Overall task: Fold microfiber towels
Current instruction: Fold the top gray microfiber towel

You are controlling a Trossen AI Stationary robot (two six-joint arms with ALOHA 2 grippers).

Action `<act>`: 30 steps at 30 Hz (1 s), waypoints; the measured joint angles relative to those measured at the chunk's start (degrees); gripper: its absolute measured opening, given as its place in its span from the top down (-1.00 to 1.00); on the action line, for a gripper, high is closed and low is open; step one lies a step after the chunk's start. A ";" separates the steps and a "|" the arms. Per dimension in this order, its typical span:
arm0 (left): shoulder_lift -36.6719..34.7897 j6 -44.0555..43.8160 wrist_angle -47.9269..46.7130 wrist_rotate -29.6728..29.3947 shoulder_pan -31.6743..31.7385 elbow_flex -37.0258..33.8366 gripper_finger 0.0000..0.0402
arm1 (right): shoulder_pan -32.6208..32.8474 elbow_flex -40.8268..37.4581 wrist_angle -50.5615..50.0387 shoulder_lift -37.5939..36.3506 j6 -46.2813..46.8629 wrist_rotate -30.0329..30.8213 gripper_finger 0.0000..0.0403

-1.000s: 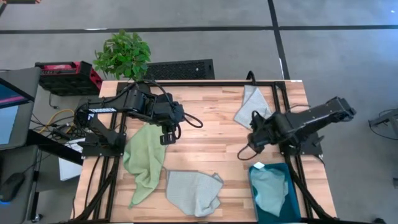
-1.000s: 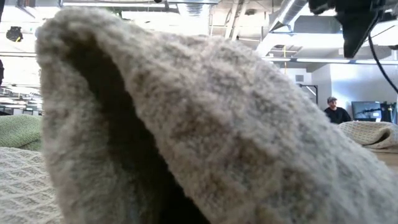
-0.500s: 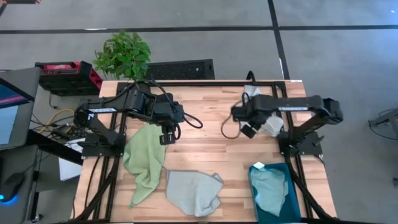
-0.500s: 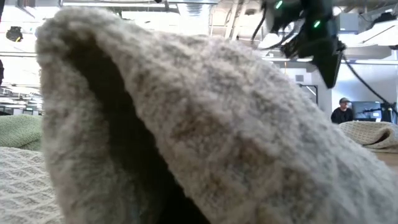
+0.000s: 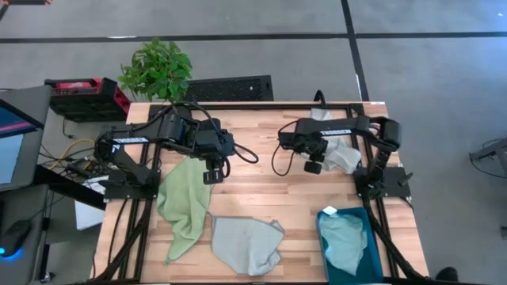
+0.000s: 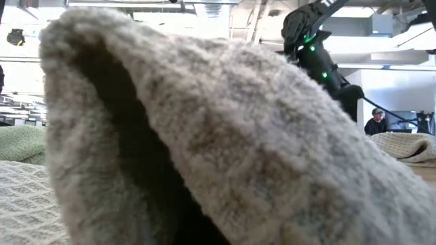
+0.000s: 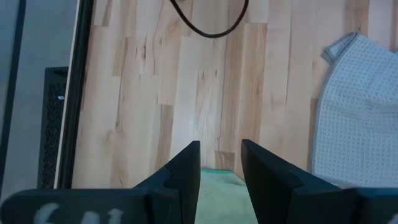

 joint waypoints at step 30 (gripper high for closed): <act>0.00 -0.81 0.04 0.00 0.00 0.00 0.46 | -4.37 0.04 -2.49 4.20 -5.27 -2.73 0.41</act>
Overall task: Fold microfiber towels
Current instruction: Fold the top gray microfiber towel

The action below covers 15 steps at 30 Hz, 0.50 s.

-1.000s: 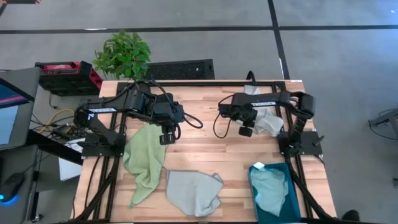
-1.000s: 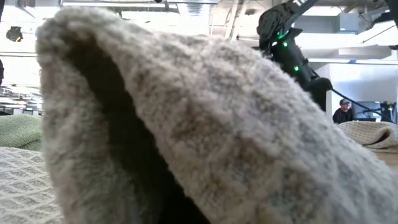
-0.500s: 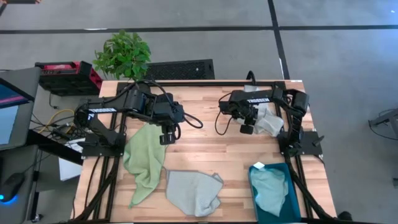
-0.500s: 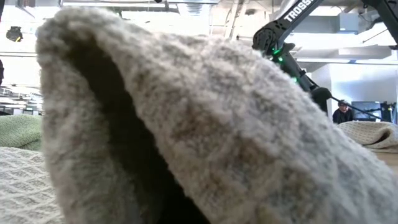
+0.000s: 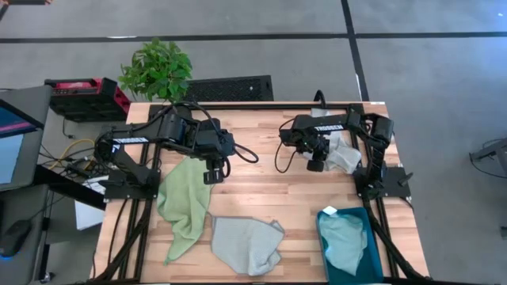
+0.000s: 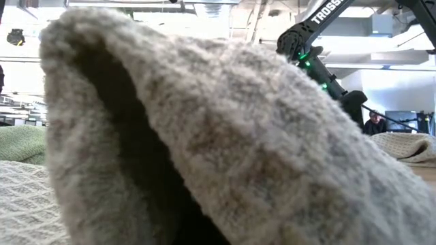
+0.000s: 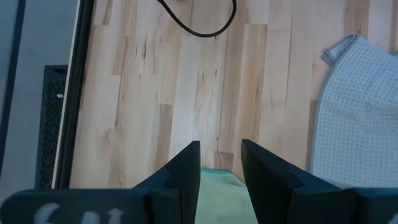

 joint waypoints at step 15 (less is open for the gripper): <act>0.00 -0.39 0.00 0.02 0.00 0.00 0.46 | -0.02 -1.65 1.39 0.00 -2.18 0.97 0.41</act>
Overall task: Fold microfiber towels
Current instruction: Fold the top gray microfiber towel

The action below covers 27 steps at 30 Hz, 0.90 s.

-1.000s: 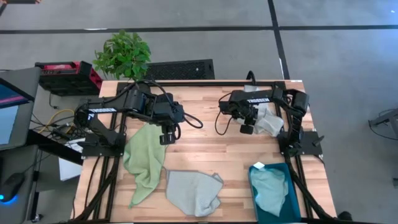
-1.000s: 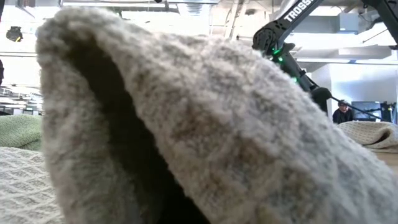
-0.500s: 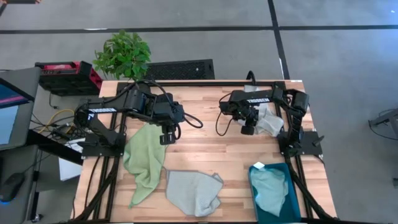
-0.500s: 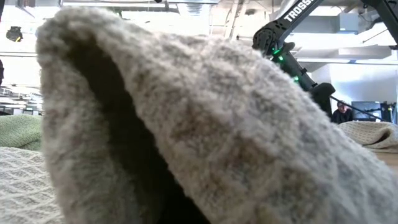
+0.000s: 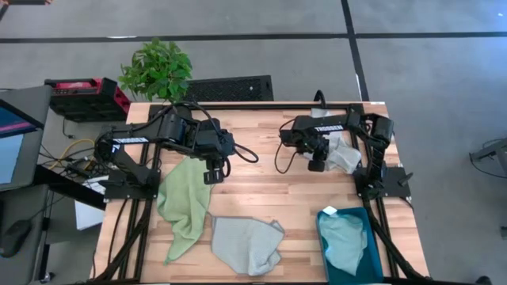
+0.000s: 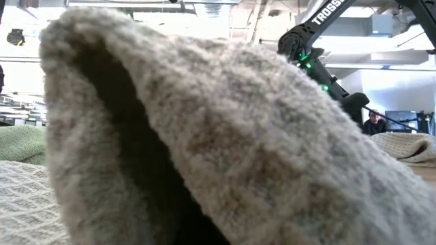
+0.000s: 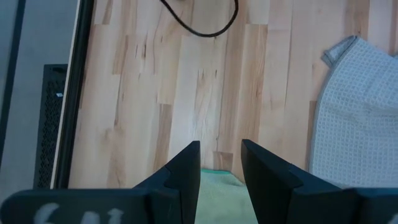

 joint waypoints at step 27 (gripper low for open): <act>0.00 0.00 0.00 0.00 0.00 0.00 0.46 | 3.45 -3.07 2.74 -0.55 -3.12 0.22 0.41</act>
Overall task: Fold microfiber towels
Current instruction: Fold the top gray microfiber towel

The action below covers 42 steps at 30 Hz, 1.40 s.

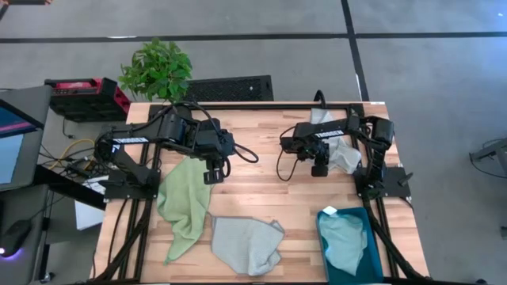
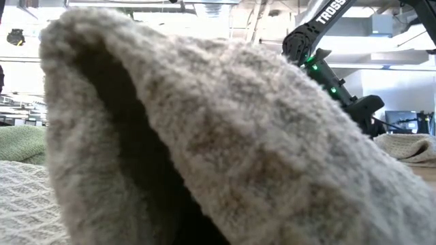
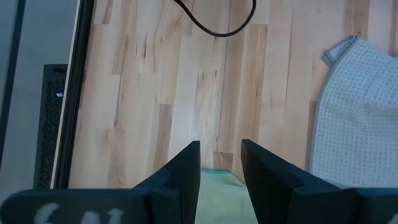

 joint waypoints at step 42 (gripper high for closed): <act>0.00 0.28 -1.41 -0.05 0.00 0.00 0.46 | 6.31 10.52 -2.53 -3.39 9.34 18.56 0.99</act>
